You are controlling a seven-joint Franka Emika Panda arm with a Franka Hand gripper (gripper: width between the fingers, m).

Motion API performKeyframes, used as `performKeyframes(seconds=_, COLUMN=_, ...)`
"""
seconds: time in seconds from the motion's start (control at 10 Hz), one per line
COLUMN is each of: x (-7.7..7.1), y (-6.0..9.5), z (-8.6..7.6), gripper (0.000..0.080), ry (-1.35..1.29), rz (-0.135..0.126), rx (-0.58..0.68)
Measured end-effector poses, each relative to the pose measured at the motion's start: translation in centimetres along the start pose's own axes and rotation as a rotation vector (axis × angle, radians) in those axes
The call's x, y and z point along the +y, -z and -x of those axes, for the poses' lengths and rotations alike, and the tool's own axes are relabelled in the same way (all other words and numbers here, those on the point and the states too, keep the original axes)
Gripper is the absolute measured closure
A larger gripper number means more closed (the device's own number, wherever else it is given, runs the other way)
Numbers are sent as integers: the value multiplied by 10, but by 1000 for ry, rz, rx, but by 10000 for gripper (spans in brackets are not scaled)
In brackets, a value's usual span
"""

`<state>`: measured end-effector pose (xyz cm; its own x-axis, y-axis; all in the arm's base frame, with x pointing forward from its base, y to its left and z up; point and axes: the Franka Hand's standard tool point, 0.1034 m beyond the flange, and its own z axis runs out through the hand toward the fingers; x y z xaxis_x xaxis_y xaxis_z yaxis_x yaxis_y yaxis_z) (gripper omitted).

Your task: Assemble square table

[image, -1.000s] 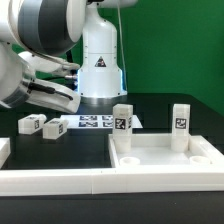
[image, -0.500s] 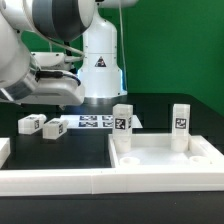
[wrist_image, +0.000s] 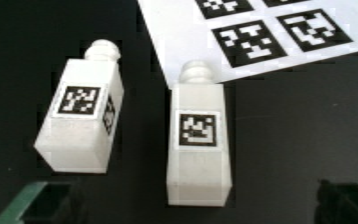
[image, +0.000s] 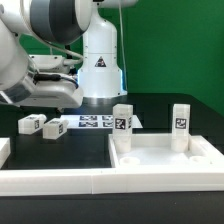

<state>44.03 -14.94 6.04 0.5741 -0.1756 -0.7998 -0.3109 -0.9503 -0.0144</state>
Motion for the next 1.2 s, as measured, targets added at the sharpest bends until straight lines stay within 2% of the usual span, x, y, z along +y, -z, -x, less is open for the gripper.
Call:
performKeyframes(seconds=0.7, x=1, y=-24, z=-10, gripper=150, ry=-17, rz=9, rx=1)
performKeyframes(seconds=1.2, x=0, y=-26, z=-12, gripper=150, ry=-15, rz=9, rx=2)
